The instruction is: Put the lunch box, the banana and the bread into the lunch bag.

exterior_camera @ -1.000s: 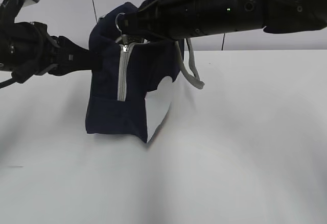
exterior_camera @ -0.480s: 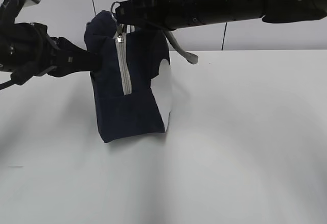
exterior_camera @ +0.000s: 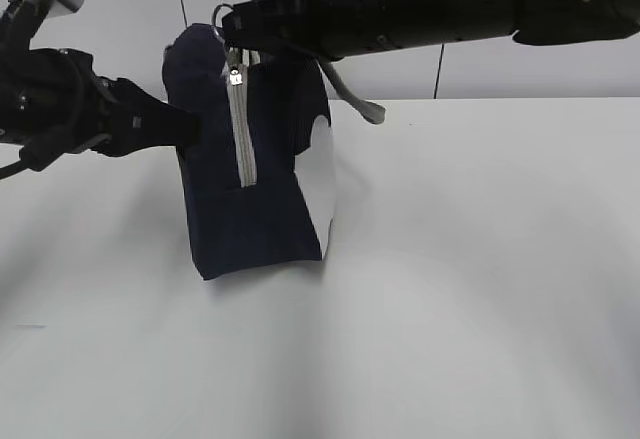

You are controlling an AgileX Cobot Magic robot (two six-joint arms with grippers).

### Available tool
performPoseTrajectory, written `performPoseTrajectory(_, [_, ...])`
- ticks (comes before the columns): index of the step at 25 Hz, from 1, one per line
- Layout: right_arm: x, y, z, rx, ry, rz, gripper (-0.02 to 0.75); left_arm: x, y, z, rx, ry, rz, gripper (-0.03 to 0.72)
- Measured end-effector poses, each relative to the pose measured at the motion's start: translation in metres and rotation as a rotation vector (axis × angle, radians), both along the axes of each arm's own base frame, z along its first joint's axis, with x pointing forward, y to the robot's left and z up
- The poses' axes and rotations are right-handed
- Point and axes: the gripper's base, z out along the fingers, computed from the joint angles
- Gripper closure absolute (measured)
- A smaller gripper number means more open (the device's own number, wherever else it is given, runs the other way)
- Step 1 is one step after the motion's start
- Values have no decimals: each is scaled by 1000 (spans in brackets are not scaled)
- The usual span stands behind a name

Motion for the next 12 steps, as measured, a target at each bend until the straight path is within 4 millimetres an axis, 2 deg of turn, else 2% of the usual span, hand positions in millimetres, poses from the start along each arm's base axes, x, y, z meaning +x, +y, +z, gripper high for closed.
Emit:
performPoseTrajectory(4, [2, 3, -8, -1, 26, 14, 732, -3, -1, -1, 2, 22, -28, 307])
performPoseTrajectory(6, [3, 4, -11, -4, 36, 16, 732, -4, 0, -3, 23, 34, -37, 232])
performPoseTrajectory(12, [5, 5, -9, 2, 30, 19, 732, -6, 1, -7, 72, 53, -52, 194])
